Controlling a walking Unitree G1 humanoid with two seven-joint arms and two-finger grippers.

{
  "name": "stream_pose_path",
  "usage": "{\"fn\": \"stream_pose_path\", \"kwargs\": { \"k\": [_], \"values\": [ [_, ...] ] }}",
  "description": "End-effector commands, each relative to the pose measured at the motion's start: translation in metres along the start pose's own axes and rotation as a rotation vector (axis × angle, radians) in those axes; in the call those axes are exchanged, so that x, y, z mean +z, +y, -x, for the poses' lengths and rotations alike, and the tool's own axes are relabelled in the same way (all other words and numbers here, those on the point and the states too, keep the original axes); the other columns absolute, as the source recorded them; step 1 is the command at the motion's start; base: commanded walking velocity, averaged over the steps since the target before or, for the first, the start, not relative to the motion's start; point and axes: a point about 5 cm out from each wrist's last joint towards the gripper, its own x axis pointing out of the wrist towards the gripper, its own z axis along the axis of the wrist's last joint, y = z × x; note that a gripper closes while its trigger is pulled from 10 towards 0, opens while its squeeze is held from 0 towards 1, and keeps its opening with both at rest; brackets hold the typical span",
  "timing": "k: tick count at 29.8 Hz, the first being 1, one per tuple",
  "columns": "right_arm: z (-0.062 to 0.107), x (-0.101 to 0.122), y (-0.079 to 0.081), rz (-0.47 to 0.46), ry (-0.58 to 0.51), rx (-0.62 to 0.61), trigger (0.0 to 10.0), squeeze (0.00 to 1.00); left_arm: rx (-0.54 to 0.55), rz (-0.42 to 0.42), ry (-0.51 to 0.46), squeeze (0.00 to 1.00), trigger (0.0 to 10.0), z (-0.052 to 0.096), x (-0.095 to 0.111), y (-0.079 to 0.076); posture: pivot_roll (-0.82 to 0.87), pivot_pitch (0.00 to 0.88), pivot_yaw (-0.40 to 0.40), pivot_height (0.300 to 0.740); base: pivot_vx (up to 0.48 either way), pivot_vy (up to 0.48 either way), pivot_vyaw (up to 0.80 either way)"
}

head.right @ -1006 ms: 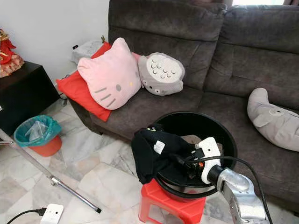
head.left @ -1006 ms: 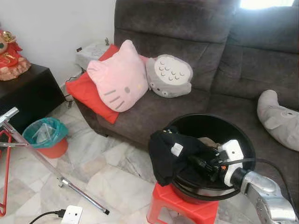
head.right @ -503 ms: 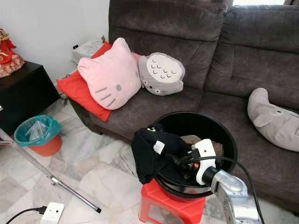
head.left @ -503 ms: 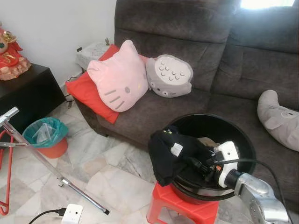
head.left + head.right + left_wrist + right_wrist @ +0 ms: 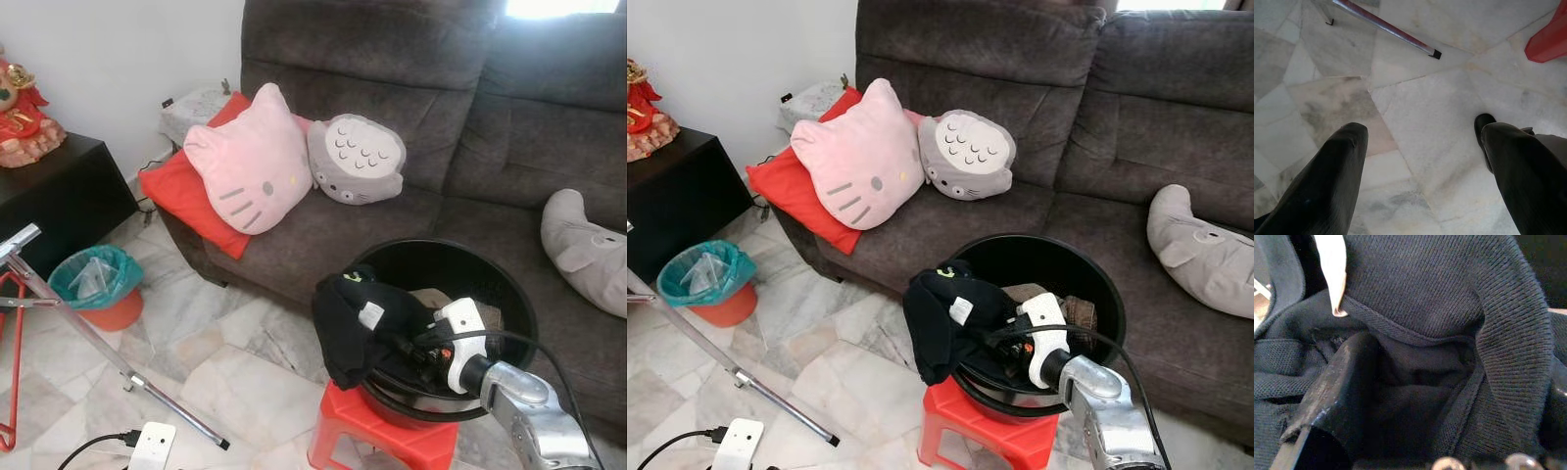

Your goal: Hang hanger

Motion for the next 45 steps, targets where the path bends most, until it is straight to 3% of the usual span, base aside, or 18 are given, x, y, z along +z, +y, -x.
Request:
{"fn": "stream_pose_path", "kwargs": {
  "k": [1, 7, 8, 9, 10, 37, 45],
  "values": [
    [0.0, -0.003, 0.0, -0.009, 0.019, -0.005, 10.0, 0.0, 0.002, -0.012, -0.014, 0.0, 10.0, 0.0, 0.003, 0.002, -0.09, 0.0, 0.079, 0.74, 0.0, 0.0, 0.0],
    [0.002, 0.007, 0.005, -0.049, -0.07, 0.031, 10.0, 0.0, -0.004, -0.015, -0.022, 0.0, 10.0, -0.001, 0.005, 0.0, -0.09, 0.0, 0.081, 0.74, 0.0, 0.0, 0.0],
    [0.002, 0.007, 0.006, -0.048, -0.072, 0.034, 8.5, 0.0, -0.005, -0.016, -0.023, 0.0, 10.0, -0.001, 0.005, 0.0, -0.09, 0.0, 0.081, 0.74, 0.0, 0.0, 0.0],
    [0.001, 0.007, 0.006, -0.044, -0.072, 0.038, 2.8, 0.0, -0.005, -0.016, -0.024, 0.0, 10.0, -0.001, 0.006, -0.001, -0.09, 0.0, 0.081, 0.74, 0.0, 0.0, 0.0],
    [0.0, 0.008, 0.006, -0.037, -0.07, 0.034, 0.0, 0.0, -0.005, -0.015, -0.027, 0.0, 10.0, -0.001, 0.007, -0.001, -0.09, 0.0, 0.08, 0.74, 0.0, 0.0, 0.0],
    [-0.001, 0.005, 0.008, -0.017, -0.047, 0.054, 0.0, 0.0, -0.009, -0.014, -0.037, 0.0, 10.0, -0.001, 0.01, 0.0, -0.08, 0.0, 0.08, 0.74, 0.0, 0.0, 0.0],
    [-0.002, 0.014, -0.001, 0.004, -0.081, -0.023, 0.0, 0.0, -0.011, -0.012, -0.039, 0.0, 10.0, -0.001, 0.01, -0.001, -0.09, 0.0, 0.081, 0.74, 0.0, 0.0, 0.0]
  ]
}}
